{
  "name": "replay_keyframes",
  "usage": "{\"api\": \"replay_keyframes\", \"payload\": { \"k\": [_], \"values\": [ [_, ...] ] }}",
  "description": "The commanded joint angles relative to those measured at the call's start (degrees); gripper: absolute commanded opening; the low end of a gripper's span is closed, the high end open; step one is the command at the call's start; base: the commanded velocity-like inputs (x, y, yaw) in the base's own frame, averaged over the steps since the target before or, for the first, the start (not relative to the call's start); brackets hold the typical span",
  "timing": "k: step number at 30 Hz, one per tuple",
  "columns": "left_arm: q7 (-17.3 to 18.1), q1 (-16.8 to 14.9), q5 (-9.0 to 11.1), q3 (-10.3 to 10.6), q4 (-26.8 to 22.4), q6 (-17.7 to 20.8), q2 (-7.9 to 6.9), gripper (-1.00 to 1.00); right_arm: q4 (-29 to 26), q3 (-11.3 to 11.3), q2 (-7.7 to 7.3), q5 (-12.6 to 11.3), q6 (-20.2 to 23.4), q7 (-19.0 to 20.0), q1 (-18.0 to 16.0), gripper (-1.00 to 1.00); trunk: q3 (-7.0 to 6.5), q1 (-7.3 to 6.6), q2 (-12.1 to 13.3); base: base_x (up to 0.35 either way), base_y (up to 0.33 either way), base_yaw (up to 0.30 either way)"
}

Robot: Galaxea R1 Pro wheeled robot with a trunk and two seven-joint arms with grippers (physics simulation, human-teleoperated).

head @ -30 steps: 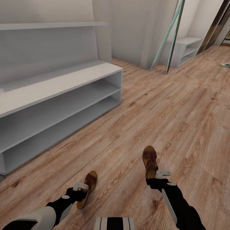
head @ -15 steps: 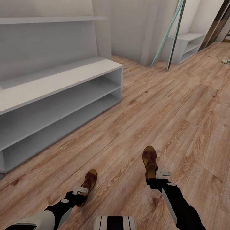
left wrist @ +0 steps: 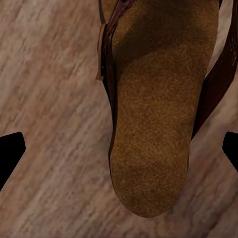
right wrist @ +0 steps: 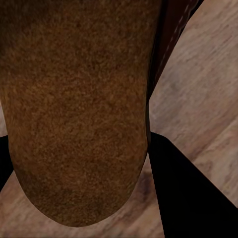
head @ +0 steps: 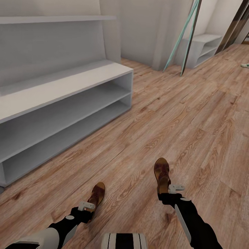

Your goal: Pick up the two gym shoes and the two sandals from the corridor floor and place them onto the hallstand (shoe rack) in the corridor, making sure they are on the rack and not on the floor. Arrange them so the two gym shoes are next to each other and the two sandals are next to each other.

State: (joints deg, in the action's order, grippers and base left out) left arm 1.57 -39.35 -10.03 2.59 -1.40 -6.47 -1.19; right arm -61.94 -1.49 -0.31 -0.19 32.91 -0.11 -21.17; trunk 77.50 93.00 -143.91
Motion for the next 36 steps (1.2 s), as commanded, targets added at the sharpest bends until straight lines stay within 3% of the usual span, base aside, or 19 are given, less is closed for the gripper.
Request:
{"api": "replay_keyframes", "payload": {
  "k": [1, 8, 16, 24, 29, 36],
  "values": [
    [0.0, 0.0, -0.3, 0.2, 0.0, -0.2, -0.03, 1.00, -0.1, 0.0, 0.01, -0.2, 0.3, -0.1, 0.0, -1.00, 0.05, -0.01, 0.0, 0.000, 0.000, 0.000],
    [0.0, 0.0, -0.3, 0.2, -0.1, -0.2, -0.04, 1.00, -0.1, 0.0, 0.06, -0.2, 0.3, -0.2, 0.0, -1.00, 0.13, -0.01, 0.0, 0.000, 0.000, 0.000],
    [0.0, 0.0, -0.3, 0.2, -0.1, -0.2, -0.04, 1.00, -0.1, 0.0, 0.12, -0.2, 0.3, -0.2, 0.0, -1.00, 2.51, 0.20, -0.1, 0.000, 0.000, 0.000],
    [0.0, 0.0, -0.3, 0.2, -0.1, -0.2, -0.04, 1.00, -0.1, 0.0, 0.13, -0.2, 0.3, -0.2, 0.0, -1.00, 2.76, 0.20, -0.1, 0.000, 0.000, 0.000],
    [0.0, 0.0, -0.3, 0.2, -0.2, -0.2, -0.04, 1.00, 0.0, 0.0, 0.13, -0.2, 0.3, -0.2, 0.0, -1.00, 4.24, 0.32, -0.2, 0.000, 0.000, 0.000],
    [0.0, 0.0, -0.3, 0.2, -0.2, -0.2, -0.04, 1.00, -0.1, 0.0, 0.13, -0.2, 0.3, -0.2, 0.0, -1.00, 4.46, 0.32, -0.2, 0.000, 0.000, 0.000]
  ]
}}
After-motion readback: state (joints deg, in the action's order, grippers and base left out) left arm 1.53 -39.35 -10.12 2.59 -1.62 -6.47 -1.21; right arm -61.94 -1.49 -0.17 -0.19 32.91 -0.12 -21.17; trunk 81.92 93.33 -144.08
